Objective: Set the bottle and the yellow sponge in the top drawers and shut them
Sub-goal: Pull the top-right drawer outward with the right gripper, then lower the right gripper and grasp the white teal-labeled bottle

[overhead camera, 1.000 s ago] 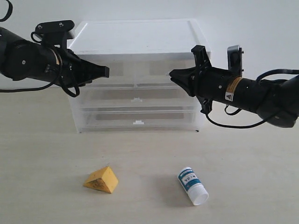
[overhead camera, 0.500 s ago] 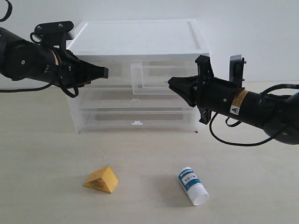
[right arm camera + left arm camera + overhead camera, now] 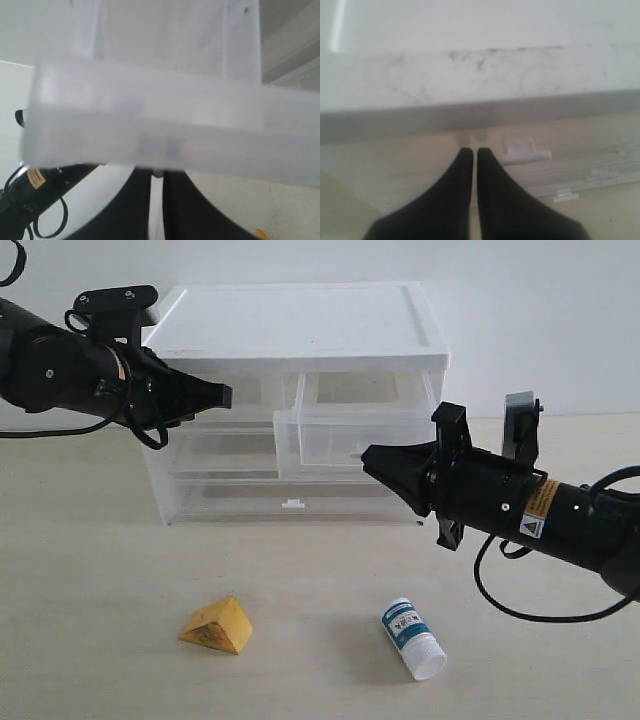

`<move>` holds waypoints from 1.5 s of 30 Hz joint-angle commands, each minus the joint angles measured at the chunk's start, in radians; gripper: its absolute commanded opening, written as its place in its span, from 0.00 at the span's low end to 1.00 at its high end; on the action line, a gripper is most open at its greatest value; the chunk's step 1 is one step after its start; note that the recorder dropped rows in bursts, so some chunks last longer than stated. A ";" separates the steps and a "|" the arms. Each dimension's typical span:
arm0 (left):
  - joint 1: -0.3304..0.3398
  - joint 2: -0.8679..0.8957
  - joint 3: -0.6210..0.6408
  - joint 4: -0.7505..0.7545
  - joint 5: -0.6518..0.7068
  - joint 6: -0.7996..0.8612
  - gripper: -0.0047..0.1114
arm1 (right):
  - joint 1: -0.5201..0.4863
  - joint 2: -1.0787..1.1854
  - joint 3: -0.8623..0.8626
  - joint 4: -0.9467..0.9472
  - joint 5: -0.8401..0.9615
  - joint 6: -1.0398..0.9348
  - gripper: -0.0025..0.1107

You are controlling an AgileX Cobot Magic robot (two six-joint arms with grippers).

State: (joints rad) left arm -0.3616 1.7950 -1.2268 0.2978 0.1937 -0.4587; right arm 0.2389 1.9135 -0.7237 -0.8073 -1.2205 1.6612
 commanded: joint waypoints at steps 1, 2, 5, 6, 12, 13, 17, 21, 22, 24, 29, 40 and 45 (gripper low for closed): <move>0.003 -0.003 -0.007 0.006 -0.038 0.007 0.07 | 0.001 -0.067 0.024 -0.050 -0.001 -0.023 0.02; 0.003 -0.003 -0.007 0.006 -0.036 0.007 0.07 | 0.001 -0.080 0.036 -0.048 -0.001 -0.023 0.02; 0.003 -0.003 -0.007 0.006 -0.036 0.007 0.07 | 0.001 -0.103 0.051 -0.048 -0.001 -0.046 0.02; 0.003 -0.003 -0.007 0.006 -0.034 0.007 0.07 | 0.001 -0.103 0.051 -0.048 -0.001 -0.046 0.02; 0.003 -0.003 -0.007 0.006 -0.032 0.007 0.07 | 0.001 -0.103 0.063 -0.074 -0.001 -0.049 0.02; 0.003 -0.003 -0.007 0.006 -0.032 0.007 0.07 | 0.001 -0.103 0.063 -0.077 -0.001 -0.067 0.02; 0.003 -0.003 -0.007 0.006 -0.027 0.007 0.07 | 0.001 -0.103 0.063 -0.093 0.045 -0.095 0.02; 0.003 -0.003 -0.007 0.006 -0.018 0.007 0.07 | 0.001 -0.106 0.063 -0.096 0.099 -0.107 0.02; 0.003 -0.003 -0.007 0.006 -0.018 0.007 0.07 | 0.001 -0.108 0.063 -0.101 0.102 -0.123 0.04; 0.003 -0.003 -0.007 0.006 -0.016 0.007 0.07 | 0.001 -0.110 0.063 -0.105 0.102 -0.125 0.12; 0.003 -0.003 -0.007 0.006 -0.009 0.007 0.07 | 0.001 -0.111 0.063 -0.112 0.063 -0.125 0.45; 0.003 -0.003 -0.007 0.006 -0.009 0.007 0.07 | 0.001 -0.111 0.063 -0.347 0.211 -0.157 0.49; 0.003 -0.003 -0.007 0.006 -0.002 0.007 0.07 | 0.001 -0.111 0.063 -0.461 0.399 -0.174 0.49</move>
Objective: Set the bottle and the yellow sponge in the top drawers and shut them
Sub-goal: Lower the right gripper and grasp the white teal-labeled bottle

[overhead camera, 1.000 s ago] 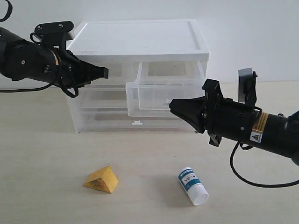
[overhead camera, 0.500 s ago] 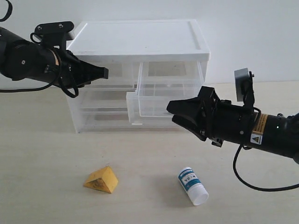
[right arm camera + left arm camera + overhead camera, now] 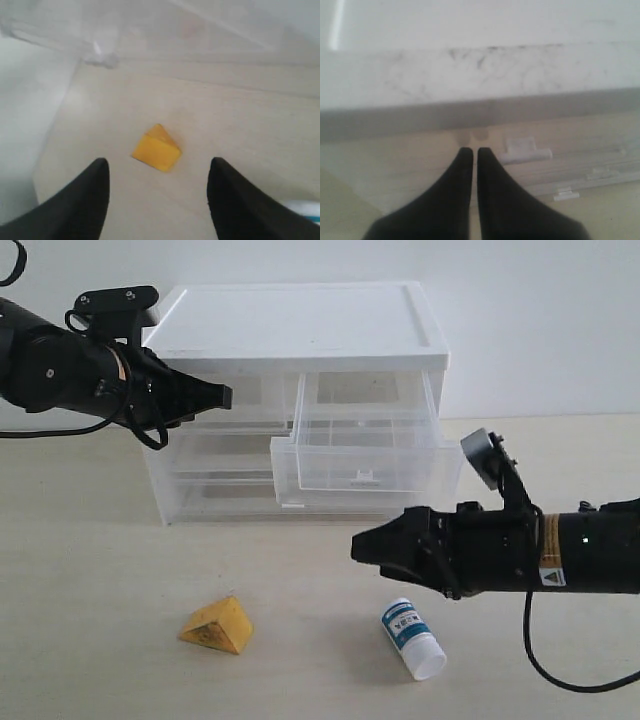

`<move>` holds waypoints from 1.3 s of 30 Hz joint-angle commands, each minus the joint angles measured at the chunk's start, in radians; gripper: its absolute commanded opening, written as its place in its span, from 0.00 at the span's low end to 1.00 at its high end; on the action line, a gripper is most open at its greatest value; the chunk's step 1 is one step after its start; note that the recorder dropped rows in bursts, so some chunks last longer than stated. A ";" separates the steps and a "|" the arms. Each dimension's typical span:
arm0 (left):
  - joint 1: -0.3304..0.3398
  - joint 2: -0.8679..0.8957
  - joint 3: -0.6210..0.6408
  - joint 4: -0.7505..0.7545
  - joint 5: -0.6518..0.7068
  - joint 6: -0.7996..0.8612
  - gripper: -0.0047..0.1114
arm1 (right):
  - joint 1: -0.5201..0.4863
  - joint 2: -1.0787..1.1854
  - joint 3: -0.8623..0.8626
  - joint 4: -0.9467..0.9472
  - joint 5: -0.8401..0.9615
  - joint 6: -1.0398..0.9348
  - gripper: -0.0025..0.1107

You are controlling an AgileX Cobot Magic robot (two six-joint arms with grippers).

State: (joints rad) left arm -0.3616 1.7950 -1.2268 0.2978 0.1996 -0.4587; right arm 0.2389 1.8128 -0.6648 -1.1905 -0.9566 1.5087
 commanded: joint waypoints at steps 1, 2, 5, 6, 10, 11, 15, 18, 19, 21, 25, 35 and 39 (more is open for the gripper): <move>0.003 -0.003 -0.007 0.006 -0.008 0.007 0.07 | 0.001 -0.010 0.004 -0.090 0.160 -0.027 0.49; 0.003 -0.003 -0.007 0.006 -0.008 0.007 0.07 | 0.001 -0.010 0.004 -0.107 0.180 -0.031 0.49; 0.003 -0.003 -0.007 0.006 -0.008 0.007 0.07 | 0.003 -0.010 0.004 -0.117 0.183 -0.062 0.49; 0.003 -0.003 -0.007 0.006 -0.008 0.007 0.07 | 0.003 -0.010 0.004 -0.117 0.183 -0.078 0.49; 0.003 -0.003 -0.007 0.006 -0.008 0.007 0.07 | 0.003 -0.010 0.004 -0.124 0.331 -0.141 0.49; 0.003 -0.003 -0.007 0.006 -0.008 0.007 0.07 | 0.003 -0.010 0.004 -0.124 0.348 -0.178 0.49; 0.003 -0.003 -0.007 0.006 -0.010 0.007 0.07 | 0.084 -0.010 0.004 -0.097 0.465 -0.263 0.49; 0.003 -0.003 -0.007 0.006 -0.010 0.007 0.07 | 0.152 -0.010 0.004 -0.033 0.556 -0.327 0.49; 0.003 -0.003 -0.007 0.006 -0.006 0.007 0.07 | 0.175 -0.010 0.004 0.001 0.580 -0.369 0.49; 0.003 -0.003 -0.007 0.006 0.004 0.007 0.07 | 0.186 -0.010 0.004 0.005 0.592 -0.378 0.49; 0.003 -0.003 -0.007 0.006 0.006 0.007 0.07 | 0.189 -0.008 0.007 0.003 0.668 -0.376 0.48; 0.003 -0.003 -0.007 0.006 0.004 0.007 0.07 | 0.189 -0.007 0.046 -0.013 0.587 -0.366 0.02; 0.003 -0.003 -0.007 0.006 0.004 0.007 0.07 | 0.189 -0.026 0.102 -0.020 0.410 -0.366 0.02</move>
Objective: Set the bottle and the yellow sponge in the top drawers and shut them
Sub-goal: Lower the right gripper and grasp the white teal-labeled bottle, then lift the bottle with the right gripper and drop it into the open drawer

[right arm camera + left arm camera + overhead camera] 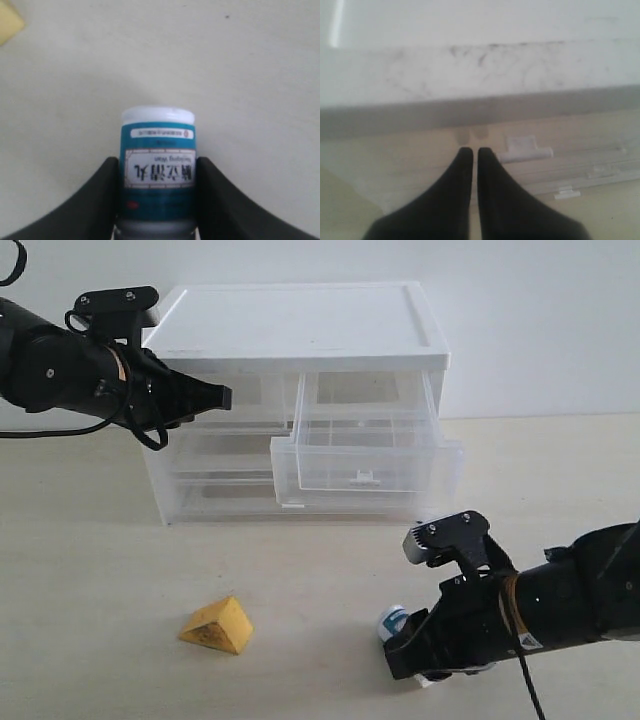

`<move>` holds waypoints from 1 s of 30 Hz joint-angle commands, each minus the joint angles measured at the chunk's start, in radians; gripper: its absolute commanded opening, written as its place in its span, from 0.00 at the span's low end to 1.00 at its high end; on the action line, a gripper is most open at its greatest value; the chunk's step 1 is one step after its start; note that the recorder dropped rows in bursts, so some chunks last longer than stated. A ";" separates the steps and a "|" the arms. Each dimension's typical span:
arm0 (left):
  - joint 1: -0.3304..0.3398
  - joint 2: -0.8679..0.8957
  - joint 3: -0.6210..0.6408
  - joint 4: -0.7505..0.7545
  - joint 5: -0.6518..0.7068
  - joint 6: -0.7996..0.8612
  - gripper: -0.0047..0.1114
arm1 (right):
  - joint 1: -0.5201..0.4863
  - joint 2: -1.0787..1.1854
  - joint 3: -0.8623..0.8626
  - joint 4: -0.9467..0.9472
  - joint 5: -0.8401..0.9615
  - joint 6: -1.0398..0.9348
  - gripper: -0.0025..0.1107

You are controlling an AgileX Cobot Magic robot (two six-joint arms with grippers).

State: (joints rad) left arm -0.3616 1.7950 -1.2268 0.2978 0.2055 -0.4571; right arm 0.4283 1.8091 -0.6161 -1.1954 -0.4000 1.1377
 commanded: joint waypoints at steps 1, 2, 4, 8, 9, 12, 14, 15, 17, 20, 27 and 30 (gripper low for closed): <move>0.003 -0.003 -0.007 0.006 -0.002 0.006 0.07 | 0.000 -0.033 0.070 -0.015 -0.216 0.005 0.02; 0.003 -0.003 -0.007 0.006 -0.002 0.006 0.07 | 0.000 -0.046 0.083 -0.024 -0.286 0.007 0.02; 0.003 -0.003 -0.007 0.006 -0.002 0.006 0.07 | 0.000 -0.074 0.099 -0.058 -0.413 0.041 0.02; 0.003 -0.003 -0.007 0.006 0.001 0.006 0.07 | 0.000 -0.166 0.097 -0.081 -0.627 0.083 0.02; 0.003 -0.003 -0.007 0.006 0.003 0.006 0.07 | 0.000 -0.191 0.092 -0.069 -0.643 0.089 0.02; 0.003 -0.003 -0.007 0.006 0.009 0.006 0.07 | 0.000 -0.290 0.059 -0.035 -0.633 0.132 0.02; 0.003 -0.003 -0.007 0.006 0.009 0.006 0.07 | 0.000 -0.363 0.018 -0.033 -0.621 0.186 0.02; 0.003 -0.003 -0.007 0.006 0.007 0.006 0.07 | 0.000 -0.397 -0.009 -0.033 -0.601 0.218 0.02; 0.003 -0.003 -0.007 0.006 0.005 0.006 0.07 | 0.000 -0.452 -0.070 -0.041 -0.509 0.291 0.02; 0.003 -0.003 -0.007 0.006 0.008 0.006 0.07 | 0.000 -0.501 -0.182 -0.121 -0.279 0.440 0.02; 0.003 -0.003 -0.007 0.013 0.006 0.006 0.07 | 0.000 -0.437 -0.384 -0.337 -0.018 0.694 0.02; 0.003 -0.003 -0.007 0.013 0.006 0.006 0.07 | 0.000 -0.363 -0.431 -0.353 0.024 0.724 0.02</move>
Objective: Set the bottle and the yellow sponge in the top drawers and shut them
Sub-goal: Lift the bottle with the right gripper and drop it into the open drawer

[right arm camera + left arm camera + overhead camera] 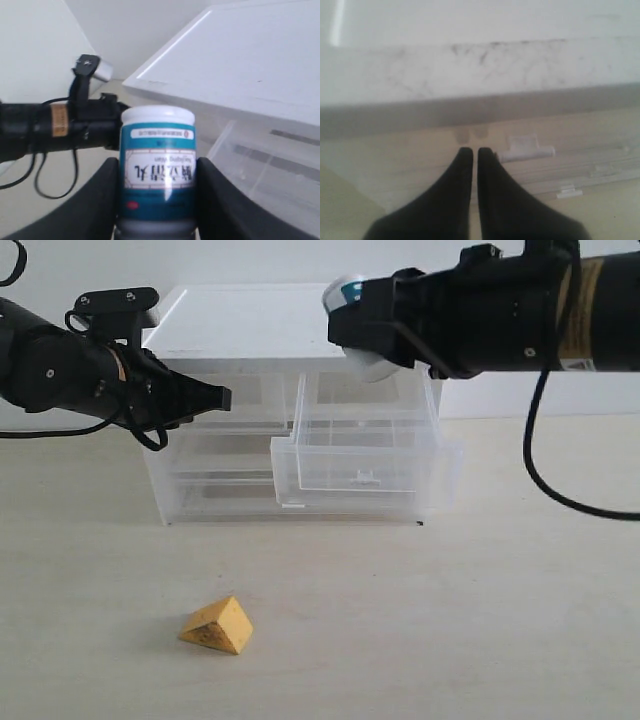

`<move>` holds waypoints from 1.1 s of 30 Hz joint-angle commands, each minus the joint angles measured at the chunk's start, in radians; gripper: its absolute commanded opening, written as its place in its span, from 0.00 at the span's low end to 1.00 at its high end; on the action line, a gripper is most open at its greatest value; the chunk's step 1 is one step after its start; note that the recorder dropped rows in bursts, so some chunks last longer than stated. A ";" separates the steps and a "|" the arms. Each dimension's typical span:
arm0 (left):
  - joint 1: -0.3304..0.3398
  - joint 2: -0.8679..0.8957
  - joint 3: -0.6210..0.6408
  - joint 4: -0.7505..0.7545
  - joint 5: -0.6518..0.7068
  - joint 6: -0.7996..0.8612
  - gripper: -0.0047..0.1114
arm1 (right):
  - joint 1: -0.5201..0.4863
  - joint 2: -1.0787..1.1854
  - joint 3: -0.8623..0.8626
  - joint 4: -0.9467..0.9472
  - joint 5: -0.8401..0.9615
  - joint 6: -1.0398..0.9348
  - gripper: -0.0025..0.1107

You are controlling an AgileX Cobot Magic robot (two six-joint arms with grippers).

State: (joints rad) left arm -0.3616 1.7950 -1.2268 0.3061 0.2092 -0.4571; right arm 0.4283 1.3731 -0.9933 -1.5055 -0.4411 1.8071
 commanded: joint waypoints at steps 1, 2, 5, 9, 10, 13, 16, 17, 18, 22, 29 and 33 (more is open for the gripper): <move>0.003 -0.003 -0.007 0.005 0.002 0.006 0.07 | 0.000 0.102 -0.068 -0.045 0.067 0.054 0.02; 0.003 -0.003 -0.007 0.004 0.005 0.006 0.07 | 0.000 0.130 -0.079 -0.045 0.067 0.056 0.02; 0.003 -0.003 -0.007 0.004 0.013 0.006 0.07 | 0.000 0.203 -0.103 -0.047 0.094 0.056 0.02; 0.003 -0.003 -0.007 0.004 0.024 0.006 0.07 | 0.000 0.250 -0.105 -0.052 0.203 0.056 0.02; 0.003 -0.003 -0.007 0.004 0.024 0.006 0.07 | 0.000 0.254 -0.105 -0.057 0.230 0.056 0.03; 0.003 -0.003 -0.007 0.004 0.017 0.008 0.07 | 0.000 0.256 -0.105 -0.057 0.237 0.053 0.13; 0.003 -0.003 -0.007 0.004 0.017 0.008 0.07 | 0.000 0.254 -0.105 -0.049 0.228 0.045 0.39; 0.003 -0.003 -0.007 0.004 0.017 0.008 0.07 | 0.000 0.254 -0.105 -0.049 0.228 0.045 0.50; 0.003 -0.003 -0.007 0.004 0.019 0.008 0.07 | 0.000 0.254 -0.105 -0.049 0.228 0.045 0.57; 0.003 -0.003 -0.007 0.004 0.021 0.008 0.07 | 0.000 0.254 -0.105 -0.049 0.211 0.049 0.56; 0.003 -0.003 -0.007 0.004 0.023 0.008 0.07 | 0.000 0.189 -0.105 -0.100 0.099 0.113 0.56; 0.003 -0.003 -0.007 0.004 0.023 0.008 0.07 | 0.000 0.084 -0.105 -0.239 -0.027 0.288 0.56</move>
State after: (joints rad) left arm -0.3616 1.7950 -1.2268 0.3061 0.2300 -0.4551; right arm 0.4283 1.5285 -1.0924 -1.6646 -0.3712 2.0029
